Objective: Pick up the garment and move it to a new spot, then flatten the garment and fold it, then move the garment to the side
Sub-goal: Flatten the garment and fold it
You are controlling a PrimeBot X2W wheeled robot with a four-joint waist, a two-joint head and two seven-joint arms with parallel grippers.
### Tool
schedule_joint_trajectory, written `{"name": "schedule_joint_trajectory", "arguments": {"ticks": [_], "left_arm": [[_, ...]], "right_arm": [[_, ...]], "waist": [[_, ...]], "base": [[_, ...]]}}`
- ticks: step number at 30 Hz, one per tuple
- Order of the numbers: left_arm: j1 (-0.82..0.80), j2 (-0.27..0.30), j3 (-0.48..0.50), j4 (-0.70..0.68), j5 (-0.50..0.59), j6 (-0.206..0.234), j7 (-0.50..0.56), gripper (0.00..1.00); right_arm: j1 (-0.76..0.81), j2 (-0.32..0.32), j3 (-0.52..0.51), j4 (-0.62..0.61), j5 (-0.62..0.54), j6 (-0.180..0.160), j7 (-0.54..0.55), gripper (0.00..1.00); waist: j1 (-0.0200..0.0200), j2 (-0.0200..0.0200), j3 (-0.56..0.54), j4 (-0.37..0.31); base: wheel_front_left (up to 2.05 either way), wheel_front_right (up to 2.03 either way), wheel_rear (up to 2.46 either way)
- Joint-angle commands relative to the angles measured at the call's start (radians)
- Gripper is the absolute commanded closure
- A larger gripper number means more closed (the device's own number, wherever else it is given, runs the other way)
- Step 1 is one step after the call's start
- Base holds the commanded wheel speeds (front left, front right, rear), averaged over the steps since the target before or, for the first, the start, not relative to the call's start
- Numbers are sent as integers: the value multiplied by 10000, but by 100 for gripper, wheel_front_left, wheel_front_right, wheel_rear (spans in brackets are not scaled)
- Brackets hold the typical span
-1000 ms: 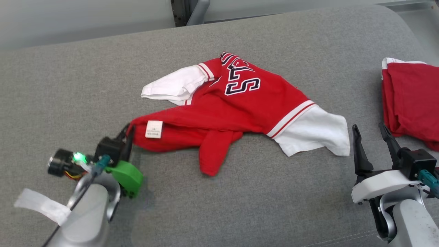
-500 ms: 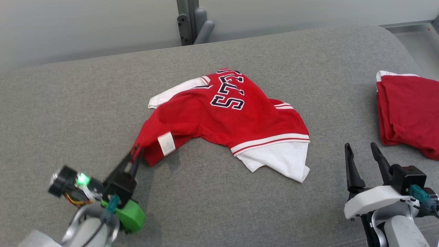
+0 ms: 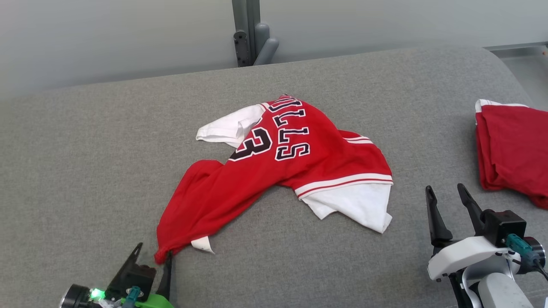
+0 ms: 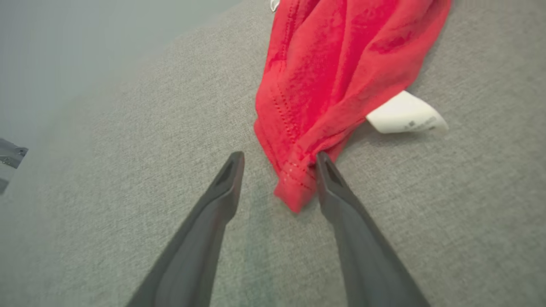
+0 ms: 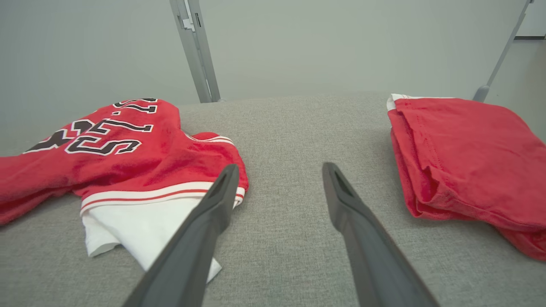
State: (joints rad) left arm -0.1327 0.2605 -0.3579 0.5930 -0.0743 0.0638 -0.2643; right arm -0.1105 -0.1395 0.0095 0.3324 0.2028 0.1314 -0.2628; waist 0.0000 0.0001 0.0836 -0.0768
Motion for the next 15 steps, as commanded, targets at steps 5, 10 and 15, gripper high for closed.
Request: {"name": "schedule_joint_trajectory", "arguments": {"ticks": [5, 10, 15], "left_arm": [[618, -204, 704, -355, -378, 281, 4, 0], [1297, -721, 1781, -1611, -750, 523, 4, 0], [1853, -1448, 2578, -2323, -949, 177, 6, 0]], "right_arm": [[254, 101, 214, 29, 179, -13, -26, 0], [497, 273, 258, -136, 86, -13, -26, 0], [866, 459, 445, -103, -42, -13, -26, 0]], "waist": [[0, -1, -517, -68], [0, -1, -867, -48], [0, -1, -1148, 74]], "base": [[0, 0, 0], [0, 0, 0], [0, 0, 0]]}}
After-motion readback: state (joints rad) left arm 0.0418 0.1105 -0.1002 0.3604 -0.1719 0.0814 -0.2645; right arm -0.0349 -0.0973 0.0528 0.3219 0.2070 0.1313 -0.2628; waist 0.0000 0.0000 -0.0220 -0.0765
